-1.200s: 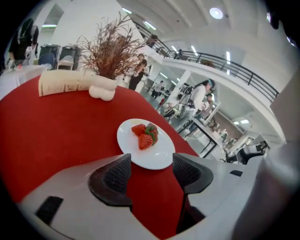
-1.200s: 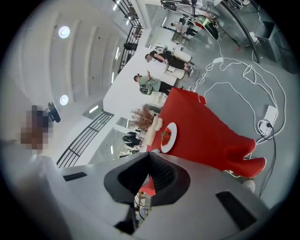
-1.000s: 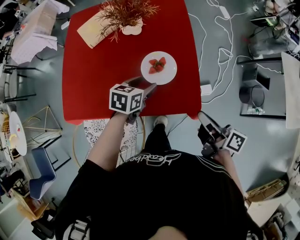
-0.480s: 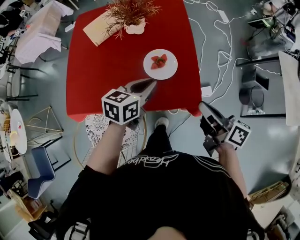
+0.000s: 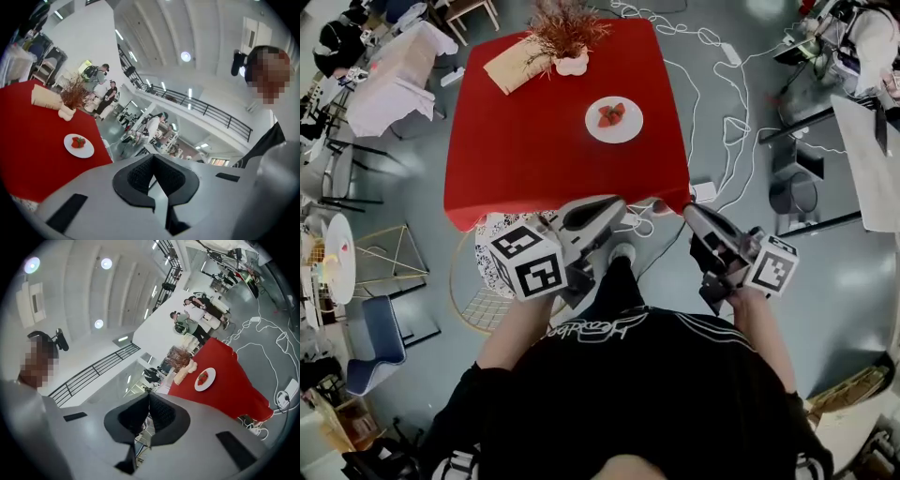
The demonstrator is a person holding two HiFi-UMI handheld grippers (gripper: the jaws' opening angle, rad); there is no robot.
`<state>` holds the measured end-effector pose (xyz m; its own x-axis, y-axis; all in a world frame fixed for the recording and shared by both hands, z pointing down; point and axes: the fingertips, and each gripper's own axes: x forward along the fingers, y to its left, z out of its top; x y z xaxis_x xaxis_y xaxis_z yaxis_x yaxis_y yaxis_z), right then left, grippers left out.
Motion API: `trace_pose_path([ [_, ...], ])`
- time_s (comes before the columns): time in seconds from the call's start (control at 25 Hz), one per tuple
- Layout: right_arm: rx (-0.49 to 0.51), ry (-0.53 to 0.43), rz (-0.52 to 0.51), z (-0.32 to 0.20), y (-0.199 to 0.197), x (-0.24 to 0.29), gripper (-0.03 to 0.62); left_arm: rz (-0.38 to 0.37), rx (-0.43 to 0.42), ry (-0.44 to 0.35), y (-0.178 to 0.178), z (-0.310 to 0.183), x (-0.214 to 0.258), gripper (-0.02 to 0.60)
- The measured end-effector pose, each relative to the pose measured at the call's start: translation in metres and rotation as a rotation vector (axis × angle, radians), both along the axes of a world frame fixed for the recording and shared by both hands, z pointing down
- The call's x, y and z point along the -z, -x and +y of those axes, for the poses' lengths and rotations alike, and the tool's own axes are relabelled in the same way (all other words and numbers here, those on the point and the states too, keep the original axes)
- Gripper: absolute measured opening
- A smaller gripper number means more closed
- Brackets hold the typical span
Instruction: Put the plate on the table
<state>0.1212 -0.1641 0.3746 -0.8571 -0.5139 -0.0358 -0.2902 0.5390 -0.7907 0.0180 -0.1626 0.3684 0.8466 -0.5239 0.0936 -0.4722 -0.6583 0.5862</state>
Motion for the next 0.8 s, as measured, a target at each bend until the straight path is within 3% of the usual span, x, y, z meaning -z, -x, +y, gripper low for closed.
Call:
trace_pose_path([
  [0.12, 0.015, -0.055, 0.017, 0.041, -0.005, 0.01, 0.008, 0.065, 0.005, 0.011, -0.008, 0.046, 0.013, 0.008],
  [0.28, 0.033, -0.125, 0.033, 0.098, -0.005, 0.022, 0.008, 0.052, -0.006, -0.02, -0.013, 0.102, 0.022, 0.008],
  [0.44, 0.039, -0.144, 0.064, 0.148, -0.012, 0.023, 0.008, 0.054, -0.012, -0.003, -0.024, 0.152, 0.021, 0.008],
  [0.8, 0.036, -0.14, 0.06, 0.207, -0.027, 0.014, 0.008, 0.051, -0.027, -0.011, -0.046, 0.206, 0.019, 0.008],
])
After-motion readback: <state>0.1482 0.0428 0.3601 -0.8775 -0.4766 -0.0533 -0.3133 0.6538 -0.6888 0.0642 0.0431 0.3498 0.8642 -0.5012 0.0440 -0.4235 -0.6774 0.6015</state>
